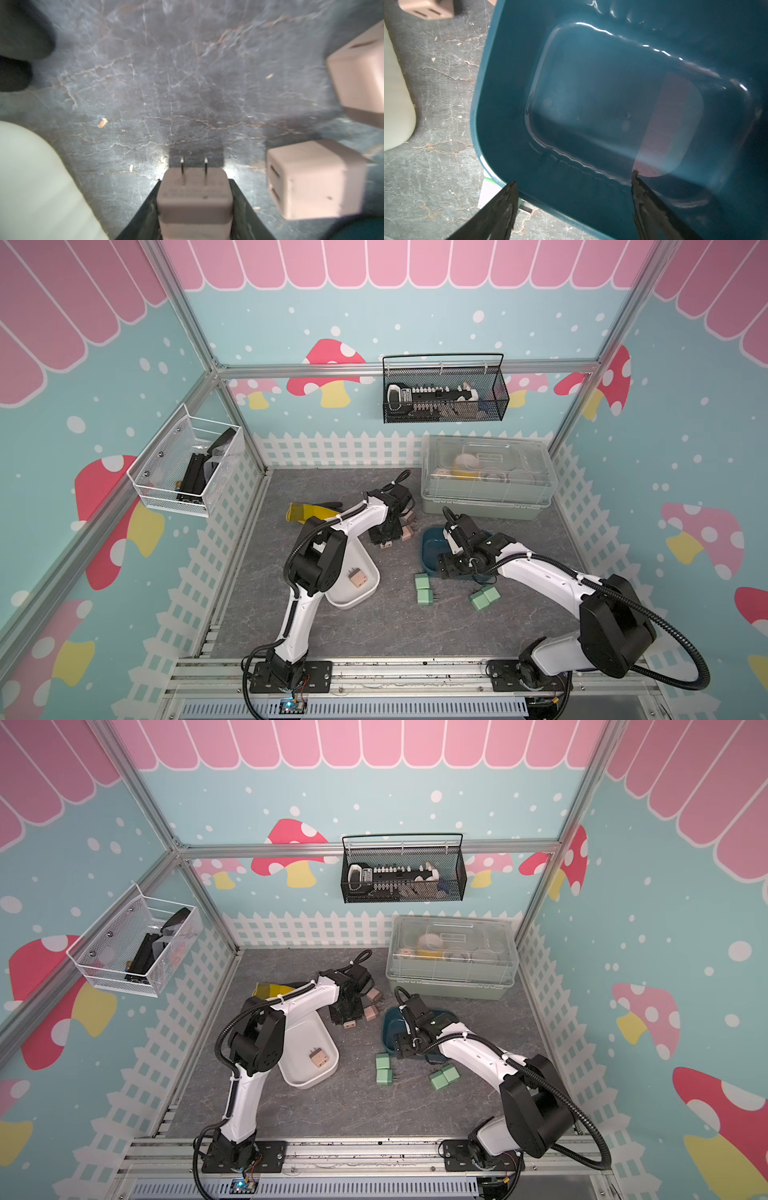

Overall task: Place the plugs by color into the storage box
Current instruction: Pick up the plug from the center of the board, then place the plug in the storage box.

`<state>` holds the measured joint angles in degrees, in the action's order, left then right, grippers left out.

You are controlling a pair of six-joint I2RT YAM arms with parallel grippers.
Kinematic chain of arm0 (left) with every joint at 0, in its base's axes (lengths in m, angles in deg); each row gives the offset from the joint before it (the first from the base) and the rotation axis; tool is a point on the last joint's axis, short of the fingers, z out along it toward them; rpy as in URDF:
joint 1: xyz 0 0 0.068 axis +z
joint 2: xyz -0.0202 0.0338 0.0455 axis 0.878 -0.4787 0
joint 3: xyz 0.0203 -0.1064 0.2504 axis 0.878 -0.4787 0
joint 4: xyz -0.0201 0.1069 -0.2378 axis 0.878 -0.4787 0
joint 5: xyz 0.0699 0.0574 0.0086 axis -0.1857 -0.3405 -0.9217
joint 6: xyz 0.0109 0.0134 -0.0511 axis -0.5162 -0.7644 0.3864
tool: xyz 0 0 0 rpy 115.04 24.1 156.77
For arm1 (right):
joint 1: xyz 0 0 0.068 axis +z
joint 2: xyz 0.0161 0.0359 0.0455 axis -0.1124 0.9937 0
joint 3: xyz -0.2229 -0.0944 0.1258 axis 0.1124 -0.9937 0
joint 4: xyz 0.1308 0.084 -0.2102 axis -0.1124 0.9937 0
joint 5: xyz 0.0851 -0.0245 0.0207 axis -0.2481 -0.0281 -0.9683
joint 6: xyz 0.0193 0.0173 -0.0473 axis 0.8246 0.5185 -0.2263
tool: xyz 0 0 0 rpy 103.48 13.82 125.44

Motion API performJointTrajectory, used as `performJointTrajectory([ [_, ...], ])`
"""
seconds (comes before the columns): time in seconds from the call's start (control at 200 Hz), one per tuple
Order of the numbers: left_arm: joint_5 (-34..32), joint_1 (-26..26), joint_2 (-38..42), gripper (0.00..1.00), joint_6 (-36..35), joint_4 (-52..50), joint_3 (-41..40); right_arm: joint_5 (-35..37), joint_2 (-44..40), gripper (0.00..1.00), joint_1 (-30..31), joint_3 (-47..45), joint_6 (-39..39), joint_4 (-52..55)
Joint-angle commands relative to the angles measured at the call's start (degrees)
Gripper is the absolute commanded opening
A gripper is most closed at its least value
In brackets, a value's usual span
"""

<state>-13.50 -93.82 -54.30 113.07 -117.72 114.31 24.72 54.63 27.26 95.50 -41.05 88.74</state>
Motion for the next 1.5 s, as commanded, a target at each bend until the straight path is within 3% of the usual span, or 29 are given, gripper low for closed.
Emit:
performJointTrajectory([
  [0.0,-2.77,-0.14,4.63,0.43,-0.40,-1.18,1.48,-0.51,0.67,0.83,-0.35,0.56,0.32,-0.12],
  [0.34,-2.92,4.37,15.90,0.43,0.37,-4.00,-3.33,-1.69,3.48,0.83,-0.38,2.50,-0.43,-1.09],
  [0.755,-2.15,14.77,33.22,0.43,-1.06,-0.12,-27.69,-2.96,8.27,0.83,-0.36,6.25,-2.17,-1.64],
  [1.036,1.98,15.29,29.01,0.43,0.97,9.37,-35.86,-2.97,8.78,0.83,-0.35,6.80,-1.31,-1.30],
  [1.496,4.00,14.58,18.67,0.46,1.58,16.76,-37.70,-1.42,5.46,0.83,-0.36,3.13,1.04,-0.87],
])
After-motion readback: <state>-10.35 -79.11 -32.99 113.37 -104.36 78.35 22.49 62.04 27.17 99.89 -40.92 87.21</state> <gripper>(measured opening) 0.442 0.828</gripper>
